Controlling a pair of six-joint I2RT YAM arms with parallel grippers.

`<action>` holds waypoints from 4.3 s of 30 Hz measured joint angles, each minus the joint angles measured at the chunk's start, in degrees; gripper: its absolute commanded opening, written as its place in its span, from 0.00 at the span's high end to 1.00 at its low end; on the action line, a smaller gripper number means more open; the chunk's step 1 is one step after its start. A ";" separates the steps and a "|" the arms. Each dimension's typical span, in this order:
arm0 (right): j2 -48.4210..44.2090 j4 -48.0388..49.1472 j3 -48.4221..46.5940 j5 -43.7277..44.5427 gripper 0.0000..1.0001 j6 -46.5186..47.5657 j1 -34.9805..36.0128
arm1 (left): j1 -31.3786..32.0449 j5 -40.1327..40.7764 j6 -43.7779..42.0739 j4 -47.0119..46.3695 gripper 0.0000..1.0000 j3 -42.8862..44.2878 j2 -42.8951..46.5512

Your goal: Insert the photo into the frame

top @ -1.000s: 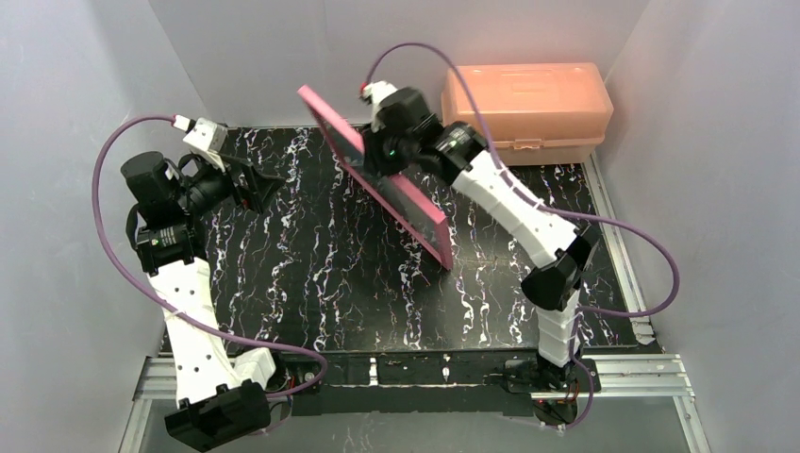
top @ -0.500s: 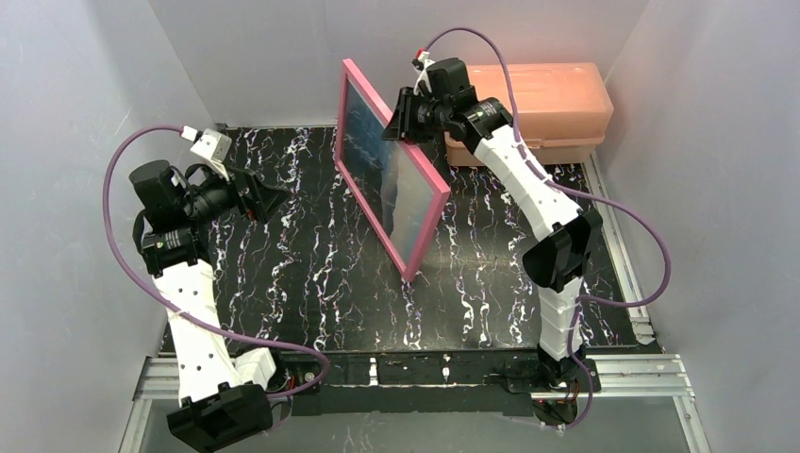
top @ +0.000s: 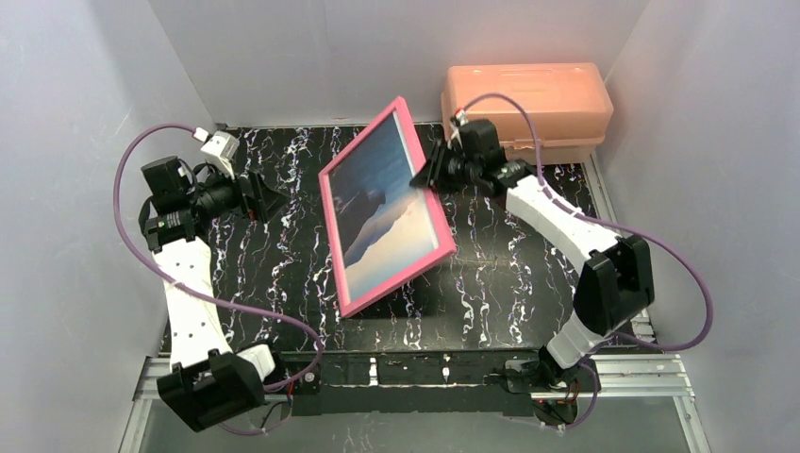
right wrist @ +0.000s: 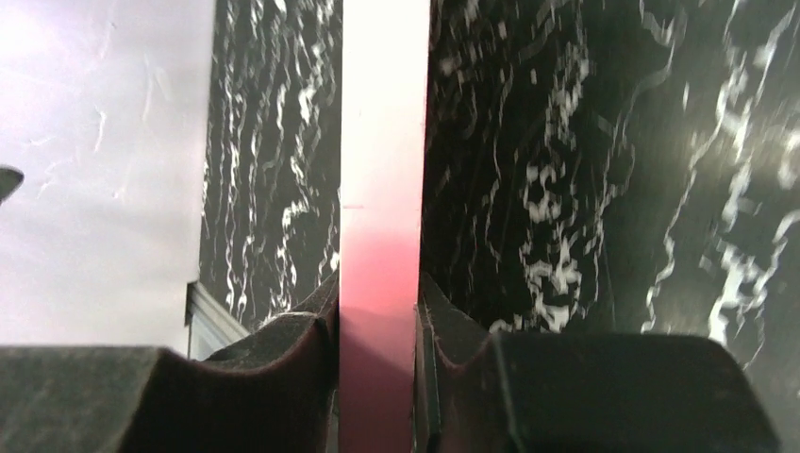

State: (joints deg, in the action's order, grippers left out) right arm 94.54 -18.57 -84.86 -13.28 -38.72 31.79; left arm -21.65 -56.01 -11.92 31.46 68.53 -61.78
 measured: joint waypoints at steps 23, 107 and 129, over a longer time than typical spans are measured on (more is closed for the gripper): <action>-22.77 31.06 49.44 5.75 0.70 -14.21 0.52 | 0.00 8.22 -24.50 25.20 0.01 2.47 -17.16; -1.88 79.69 69.85 44.63 0.01 39.98 -22.21 | 16.92 39.54 13.33 -88.26 0.01 -51.91 -24.24; -1.81 82.18 69.66 37.09 0.01 40.00 -24.17 | 17.40 40.98 12.98 -88.50 0.02 -51.91 -24.24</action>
State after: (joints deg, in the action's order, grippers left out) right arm 92.73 63.61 -15.20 23.81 1.28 7.62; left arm -4.25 -15.03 1.06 -57.04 16.62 -86.02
